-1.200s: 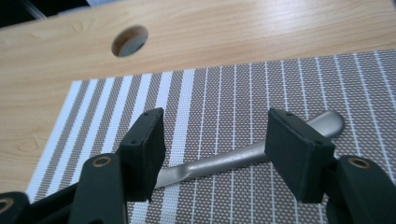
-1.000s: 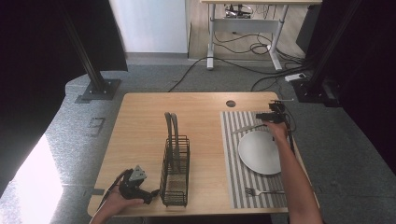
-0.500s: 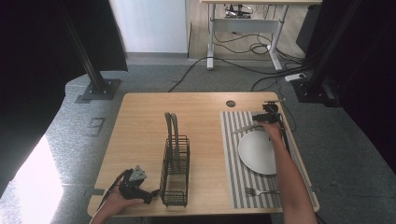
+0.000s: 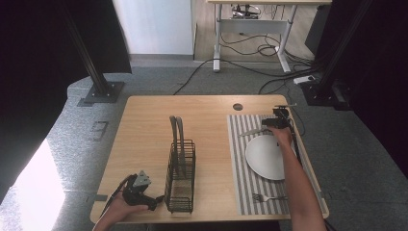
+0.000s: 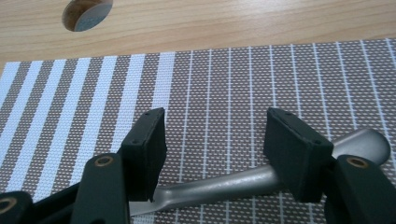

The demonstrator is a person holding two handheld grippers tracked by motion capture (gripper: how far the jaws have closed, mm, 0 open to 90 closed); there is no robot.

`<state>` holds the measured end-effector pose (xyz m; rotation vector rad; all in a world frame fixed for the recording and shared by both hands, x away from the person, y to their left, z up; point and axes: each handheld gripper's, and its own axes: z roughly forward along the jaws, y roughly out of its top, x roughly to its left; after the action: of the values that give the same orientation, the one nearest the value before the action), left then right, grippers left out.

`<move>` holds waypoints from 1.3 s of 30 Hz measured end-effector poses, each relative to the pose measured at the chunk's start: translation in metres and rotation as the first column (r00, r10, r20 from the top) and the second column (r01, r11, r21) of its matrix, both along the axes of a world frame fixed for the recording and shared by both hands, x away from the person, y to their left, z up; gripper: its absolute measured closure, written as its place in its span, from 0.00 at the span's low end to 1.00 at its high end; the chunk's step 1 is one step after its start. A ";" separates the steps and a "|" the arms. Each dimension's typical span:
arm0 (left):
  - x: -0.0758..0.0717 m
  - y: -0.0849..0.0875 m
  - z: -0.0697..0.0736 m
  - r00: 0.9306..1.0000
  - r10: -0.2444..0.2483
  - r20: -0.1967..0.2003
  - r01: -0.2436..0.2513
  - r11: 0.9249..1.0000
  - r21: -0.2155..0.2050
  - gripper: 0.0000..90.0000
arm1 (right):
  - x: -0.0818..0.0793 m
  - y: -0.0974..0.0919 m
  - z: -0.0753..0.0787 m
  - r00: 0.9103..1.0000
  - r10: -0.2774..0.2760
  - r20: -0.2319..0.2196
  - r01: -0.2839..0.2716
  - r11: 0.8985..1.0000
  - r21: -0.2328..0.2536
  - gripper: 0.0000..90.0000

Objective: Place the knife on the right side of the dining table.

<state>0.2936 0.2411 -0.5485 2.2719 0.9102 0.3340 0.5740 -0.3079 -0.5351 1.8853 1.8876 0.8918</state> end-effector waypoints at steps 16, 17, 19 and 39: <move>0.000 0.000 0.000 1.000 0.000 0.000 0.000 1.000 0.000 0.00 | -0.005 -0.005 0.001 1.000 -0.017 -0.013 0.017 1.000 0.006 0.42; 0.000 0.000 0.000 1.000 0.001 0.000 -0.001 1.000 0.000 0.00 | -0.005 -0.005 0.001 1.000 -0.017 -0.012 0.017 1.000 0.004 0.42; 0.000 0.000 0.000 1.000 0.001 0.000 -0.001 1.000 0.000 0.00 | -0.005 -0.005 0.001 1.000 -0.020 -0.016 0.021 1.000 0.007 0.42; 0.000 0.000 0.000 1.000 0.001 0.000 -0.001 1.000 0.000 0.00 | -0.032 0.020 0.032 0.990 0.101 0.103 -0.106 0.993 0.050 0.41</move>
<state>0.2936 0.2411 -0.5485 2.2716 0.9111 0.3342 0.5424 -0.2877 -0.5033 1.7515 1.9334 1.0609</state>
